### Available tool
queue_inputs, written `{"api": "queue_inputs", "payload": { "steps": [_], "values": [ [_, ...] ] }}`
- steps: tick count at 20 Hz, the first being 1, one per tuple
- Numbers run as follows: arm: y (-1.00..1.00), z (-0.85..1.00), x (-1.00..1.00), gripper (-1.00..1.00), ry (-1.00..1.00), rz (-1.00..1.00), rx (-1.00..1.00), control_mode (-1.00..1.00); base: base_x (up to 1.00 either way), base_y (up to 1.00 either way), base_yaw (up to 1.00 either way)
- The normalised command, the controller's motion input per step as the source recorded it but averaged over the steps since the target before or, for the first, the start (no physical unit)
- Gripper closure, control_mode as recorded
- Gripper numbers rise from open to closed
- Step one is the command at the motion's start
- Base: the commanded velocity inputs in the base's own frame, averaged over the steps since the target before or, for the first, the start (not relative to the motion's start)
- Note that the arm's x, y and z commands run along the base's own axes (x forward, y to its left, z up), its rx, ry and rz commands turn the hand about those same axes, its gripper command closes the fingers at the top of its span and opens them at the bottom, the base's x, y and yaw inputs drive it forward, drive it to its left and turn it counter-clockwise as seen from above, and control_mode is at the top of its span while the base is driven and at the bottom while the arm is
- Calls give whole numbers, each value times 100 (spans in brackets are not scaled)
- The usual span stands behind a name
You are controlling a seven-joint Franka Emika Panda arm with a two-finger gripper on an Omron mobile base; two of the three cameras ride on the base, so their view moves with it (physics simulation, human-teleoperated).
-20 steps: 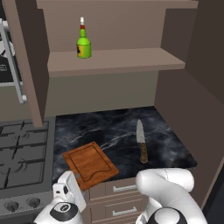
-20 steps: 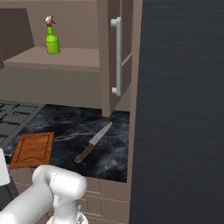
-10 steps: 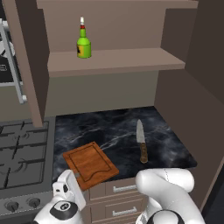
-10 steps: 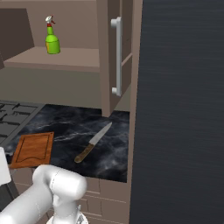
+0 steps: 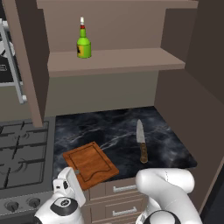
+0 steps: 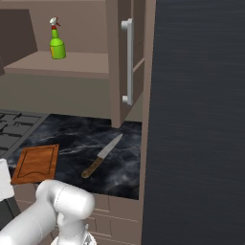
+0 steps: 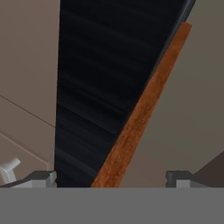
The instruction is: Move the cutting board and knife to the sink. Then move spray from the cabinet to the counter.
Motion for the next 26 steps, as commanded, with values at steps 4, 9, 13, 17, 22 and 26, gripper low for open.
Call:
{"api": "queue_inputs", "payload": {
  "steps": [4,9,13,17,22,26],
  "values": [
    [0,0,6,-100,0,0,0,-100,0,0,0],
    [0,0,4,-100,0,0,-1,-100,0,0,0],
    [0,0,0,100,0,0,0,-100,0,0,0],
    [-5,0,-5,100,0,0,0,-100,0,0,0],
    [-6,1,-5,100,0,0,0,-100,0,0,0],
    [0,9,-1,100,0,0,0,-100,0,0,0]
  ]
}}
